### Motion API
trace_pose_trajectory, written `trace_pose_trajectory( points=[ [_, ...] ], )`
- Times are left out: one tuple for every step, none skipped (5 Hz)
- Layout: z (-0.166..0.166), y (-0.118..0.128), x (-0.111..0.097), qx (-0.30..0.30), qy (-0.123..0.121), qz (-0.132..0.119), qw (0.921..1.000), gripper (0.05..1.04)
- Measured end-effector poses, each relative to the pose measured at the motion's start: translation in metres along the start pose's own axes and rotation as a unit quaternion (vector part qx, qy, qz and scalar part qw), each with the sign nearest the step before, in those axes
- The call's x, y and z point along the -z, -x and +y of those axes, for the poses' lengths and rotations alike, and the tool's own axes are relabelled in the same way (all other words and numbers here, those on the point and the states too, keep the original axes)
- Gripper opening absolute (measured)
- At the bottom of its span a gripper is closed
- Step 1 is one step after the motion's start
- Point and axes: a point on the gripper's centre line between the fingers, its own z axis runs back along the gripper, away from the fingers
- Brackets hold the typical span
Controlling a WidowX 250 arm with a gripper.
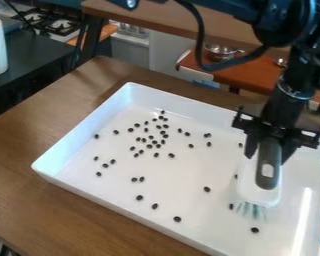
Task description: Sweep into pile
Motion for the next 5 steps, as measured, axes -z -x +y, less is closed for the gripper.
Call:
trace_pose_trajectory(
  points=[
    [0.016,-0.004,0.001,0.003,-0.006,0.002,1.0,0.515],
    [0.032,-0.007,0.004,0.007,-0.013,0.008,0.9999,0.514],
    [0.051,-0.011,0.006,0.011,-0.019,0.01,0.9997,0.514],
    [0.07,-0.018,0.009,0.008,-0.02,0.005,0.9997,0.514],
    [0.09,-0.022,0.013,0.011,-0.028,0.0,0.9995,0.514]
  ],
)
